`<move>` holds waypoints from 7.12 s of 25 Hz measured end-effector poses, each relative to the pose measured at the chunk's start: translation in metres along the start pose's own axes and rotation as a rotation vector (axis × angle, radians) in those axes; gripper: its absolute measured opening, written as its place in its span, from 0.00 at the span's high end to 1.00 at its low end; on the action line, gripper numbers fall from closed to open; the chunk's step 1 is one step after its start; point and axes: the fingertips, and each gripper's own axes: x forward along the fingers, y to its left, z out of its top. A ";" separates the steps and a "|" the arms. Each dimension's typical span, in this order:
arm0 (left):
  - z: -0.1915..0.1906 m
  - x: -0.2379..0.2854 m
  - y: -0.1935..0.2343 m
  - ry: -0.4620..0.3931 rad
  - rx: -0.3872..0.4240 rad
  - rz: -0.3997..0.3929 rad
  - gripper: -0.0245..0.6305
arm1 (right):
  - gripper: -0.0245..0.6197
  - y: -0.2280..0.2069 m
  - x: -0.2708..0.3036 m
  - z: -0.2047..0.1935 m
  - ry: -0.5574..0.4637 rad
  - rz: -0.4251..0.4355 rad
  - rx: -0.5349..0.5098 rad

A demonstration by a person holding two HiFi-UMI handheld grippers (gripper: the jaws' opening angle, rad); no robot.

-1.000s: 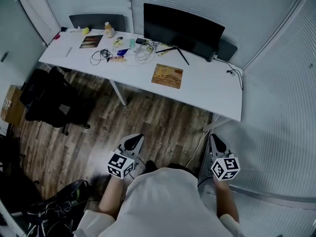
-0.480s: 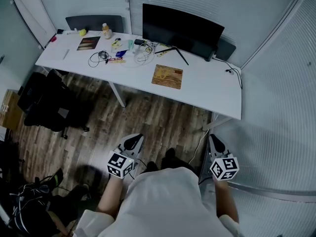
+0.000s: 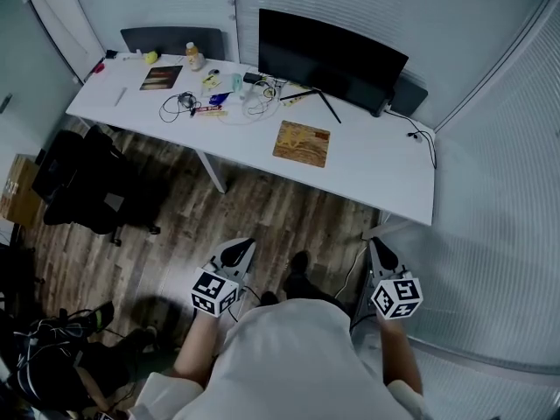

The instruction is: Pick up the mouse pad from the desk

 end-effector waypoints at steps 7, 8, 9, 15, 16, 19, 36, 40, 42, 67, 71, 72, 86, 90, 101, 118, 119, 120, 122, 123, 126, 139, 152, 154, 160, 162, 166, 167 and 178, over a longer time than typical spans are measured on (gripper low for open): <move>0.012 0.040 0.019 0.019 -0.009 0.025 0.93 | 0.90 -0.025 0.045 0.011 0.025 0.036 -0.001; 0.014 0.047 0.022 0.022 -0.012 0.027 0.93 | 0.90 -0.030 0.052 0.012 0.029 0.038 0.001; 0.016 0.054 0.025 0.025 -0.014 0.030 0.93 | 0.90 -0.035 0.059 0.014 0.033 0.041 0.002; 0.033 0.092 0.044 0.043 -0.026 0.046 0.93 | 0.90 -0.059 0.103 0.034 0.057 0.069 0.001; 0.037 0.099 0.046 0.045 -0.027 0.050 0.93 | 0.90 -0.062 0.110 0.037 0.060 0.077 0.000; 0.044 0.119 0.051 0.052 -0.028 0.066 0.93 | 0.90 -0.076 0.131 0.046 0.063 0.105 -0.004; 0.062 0.208 0.055 0.085 -0.016 0.120 0.93 | 0.90 -0.144 0.200 0.059 0.081 0.196 0.007; 0.067 0.221 0.058 0.097 0.004 0.116 0.93 | 0.90 -0.150 0.211 0.060 0.086 0.207 0.014; 0.069 0.225 0.061 0.106 0.024 0.116 0.93 | 0.90 -0.151 0.216 0.061 0.093 0.214 0.012; 0.075 0.318 0.188 0.248 0.173 -0.031 0.93 | 0.90 -0.136 0.328 0.077 0.195 0.118 0.011; 0.071 0.335 0.208 0.283 0.189 -0.087 0.91 | 0.90 -0.135 0.342 0.078 0.222 0.085 0.004; 0.069 0.339 0.212 0.293 0.194 -0.101 0.90 | 0.90 -0.134 0.344 0.077 0.229 0.075 0.004; 0.027 0.402 0.257 0.477 0.309 -0.289 0.68 | 0.90 -0.120 0.373 0.056 0.307 -0.036 0.058; 0.010 0.419 0.267 0.534 0.348 -0.337 0.63 | 0.90 -0.116 0.380 0.045 0.319 -0.073 0.109; -0.047 0.465 0.286 0.686 0.457 -0.442 0.51 | 0.90 -0.117 0.393 0.015 0.373 -0.134 0.190; -0.130 0.522 0.316 0.907 0.592 -0.469 0.39 | 0.90 -0.127 0.396 -0.010 0.430 -0.152 0.272; -0.134 0.523 0.319 0.922 0.596 -0.467 0.38 | 0.90 -0.128 0.395 -0.013 0.433 -0.153 0.278; -0.138 0.524 0.321 0.936 0.600 -0.465 0.37 | 0.90 -0.128 0.394 -0.015 0.436 -0.154 0.283; -0.144 0.526 0.324 0.957 0.615 -0.460 0.37 | 0.90 -0.130 0.393 -0.019 0.441 -0.159 0.293; -0.146 0.527 0.326 0.968 0.622 -0.460 0.36 | 0.90 -0.131 0.392 -0.020 0.442 -0.161 0.298; -0.153 0.528 0.328 0.998 0.627 -0.468 0.35 | 0.90 -0.133 0.392 -0.024 0.444 -0.165 0.312; -0.159 0.531 0.328 1.016 0.583 -0.498 0.35 | 0.90 -0.130 0.393 -0.033 0.445 -0.166 0.350; -0.159 0.509 0.306 0.956 0.548 -0.486 0.73 | 0.90 -0.127 0.387 -0.025 0.429 -0.195 0.335; -0.158 0.506 0.302 0.948 0.509 -0.487 0.80 | 0.90 -0.126 0.386 -0.023 0.423 -0.200 0.331; -0.147 0.495 0.290 0.913 0.458 -0.495 0.89 | 0.90 -0.118 0.380 -0.018 0.402 -0.213 0.310; -0.142 0.489 0.286 0.901 0.430 -0.506 0.90 | 0.90 -0.115 0.377 -0.014 0.392 -0.217 0.299; -0.128 0.476 0.275 0.879 0.368 -0.533 0.90 | 0.90 -0.113 0.370 -0.004 0.364 -0.234 0.287; -0.124 0.472 0.272 0.871 0.350 -0.540 0.90 | 0.90 -0.114 0.368 -0.002 0.358 -0.238 0.284; -0.068 0.434 0.225 0.762 0.211 -0.605 0.90 | 0.90 -0.125 0.342 0.014 0.307 -0.237 0.252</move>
